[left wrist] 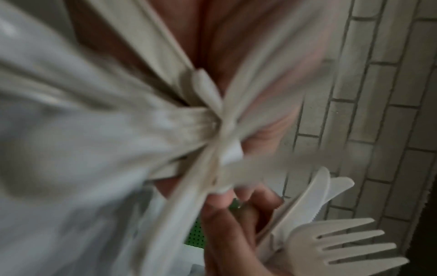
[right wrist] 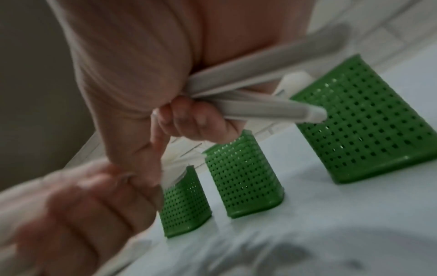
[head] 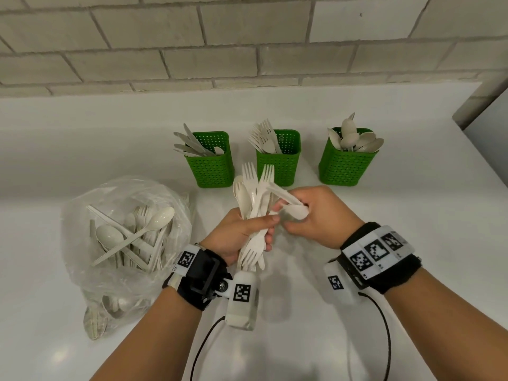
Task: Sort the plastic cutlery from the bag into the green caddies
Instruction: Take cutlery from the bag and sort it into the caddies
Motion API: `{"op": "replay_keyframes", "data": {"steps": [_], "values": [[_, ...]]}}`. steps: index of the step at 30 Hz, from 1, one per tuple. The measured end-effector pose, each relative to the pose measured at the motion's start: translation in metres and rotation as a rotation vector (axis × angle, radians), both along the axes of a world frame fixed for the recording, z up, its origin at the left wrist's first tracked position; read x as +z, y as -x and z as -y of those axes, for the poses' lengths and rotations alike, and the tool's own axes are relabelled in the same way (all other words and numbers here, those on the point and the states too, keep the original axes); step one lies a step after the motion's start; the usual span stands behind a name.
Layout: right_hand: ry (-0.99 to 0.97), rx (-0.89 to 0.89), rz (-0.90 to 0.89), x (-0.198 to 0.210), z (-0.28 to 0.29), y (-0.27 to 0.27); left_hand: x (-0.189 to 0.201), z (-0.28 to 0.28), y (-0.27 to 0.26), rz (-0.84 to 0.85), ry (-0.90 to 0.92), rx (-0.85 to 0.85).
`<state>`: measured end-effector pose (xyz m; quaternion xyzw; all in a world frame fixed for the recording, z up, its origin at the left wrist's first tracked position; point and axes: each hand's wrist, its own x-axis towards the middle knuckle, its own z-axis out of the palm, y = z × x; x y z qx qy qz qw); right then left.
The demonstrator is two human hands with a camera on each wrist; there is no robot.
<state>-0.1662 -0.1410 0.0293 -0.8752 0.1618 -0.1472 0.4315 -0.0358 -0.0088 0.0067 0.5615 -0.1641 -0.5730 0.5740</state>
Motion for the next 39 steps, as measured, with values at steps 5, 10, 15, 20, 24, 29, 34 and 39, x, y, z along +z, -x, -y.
{"op": "replay_keyframes", "data": {"steps": [5,10,15,20,24,29,34,39], "values": [[0.325,0.010,-0.008,-0.015,0.006,-0.001,0.003,0.002,-0.001,-0.014,0.027,0.059],[-0.203,-0.353,-0.009,-0.011,0.014,0.004,-0.005,0.002,-0.006,0.146,0.015,0.184],[-0.637,-0.321,0.033,-0.009,-0.016,-0.016,-0.007,0.013,0.004,0.490,0.042,0.082],[-0.661,-0.341,0.046,-0.011,-0.024,-0.024,-0.003,0.013,0.007,0.492,0.149,-0.087],[-0.463,-0.409,0.030,-0.014,-0.025,-0.024,-0.005,0.006,0.005,0.469,0.154,-0.125],[-0.410,-0.436,-0.023,-0.015,-0.017,-0.023,-0.002,0.002,0.010,0.203,0.086,-0.025],[-0.566,-0.476,0.049,-0.017,-0.011,-0.024,0.001,0.003,0.005,0.047,0.090,0.089],[-0.579,-0.488,0.097,-0.020,-0.014,-0.023,0.001,0.005,0.004,0.051,0.116,0.122]]}}
